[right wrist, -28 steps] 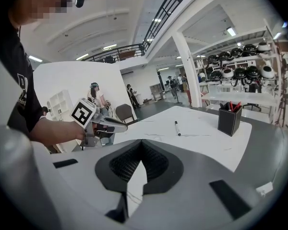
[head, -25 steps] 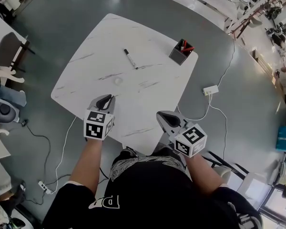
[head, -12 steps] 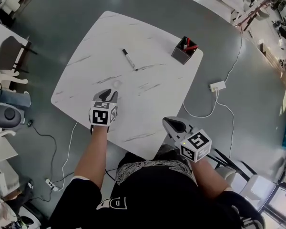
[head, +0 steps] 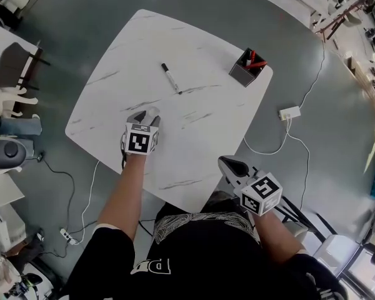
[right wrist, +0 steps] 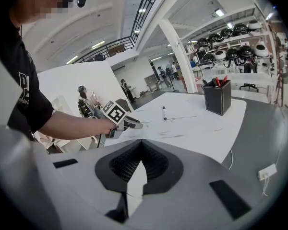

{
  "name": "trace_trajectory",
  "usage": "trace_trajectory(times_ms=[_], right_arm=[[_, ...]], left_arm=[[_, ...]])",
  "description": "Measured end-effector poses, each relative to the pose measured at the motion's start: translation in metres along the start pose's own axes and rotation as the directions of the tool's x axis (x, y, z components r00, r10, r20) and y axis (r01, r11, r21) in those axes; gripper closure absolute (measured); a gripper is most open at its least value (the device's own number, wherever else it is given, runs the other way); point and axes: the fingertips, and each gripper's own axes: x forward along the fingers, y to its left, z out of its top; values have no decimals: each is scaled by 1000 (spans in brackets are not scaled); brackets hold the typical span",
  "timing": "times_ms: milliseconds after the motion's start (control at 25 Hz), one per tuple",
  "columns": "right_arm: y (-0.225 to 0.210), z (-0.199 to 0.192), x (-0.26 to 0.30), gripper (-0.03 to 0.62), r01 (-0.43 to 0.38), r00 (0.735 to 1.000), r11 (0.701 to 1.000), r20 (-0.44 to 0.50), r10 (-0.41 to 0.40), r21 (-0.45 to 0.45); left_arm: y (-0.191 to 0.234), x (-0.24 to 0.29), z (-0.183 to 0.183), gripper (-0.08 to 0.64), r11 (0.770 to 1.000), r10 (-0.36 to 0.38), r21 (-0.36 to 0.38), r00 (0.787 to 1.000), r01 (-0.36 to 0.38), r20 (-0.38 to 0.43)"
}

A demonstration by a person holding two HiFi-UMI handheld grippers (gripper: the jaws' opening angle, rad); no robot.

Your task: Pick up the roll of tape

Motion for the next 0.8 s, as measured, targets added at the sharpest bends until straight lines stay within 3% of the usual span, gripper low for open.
trace_trajectory(times_ms=[320,800], right_arm=[[-14,-4,4,589,6,1000,1000,-15,-6,27],[-15,-5,4,589,18,1000,999,-5,-18,38]], left_arm=[[7,24,-10,345,1000,6,-16,998,-7,-59],[6,27,-11,350,1000,-19,-15,996,18,-88]])
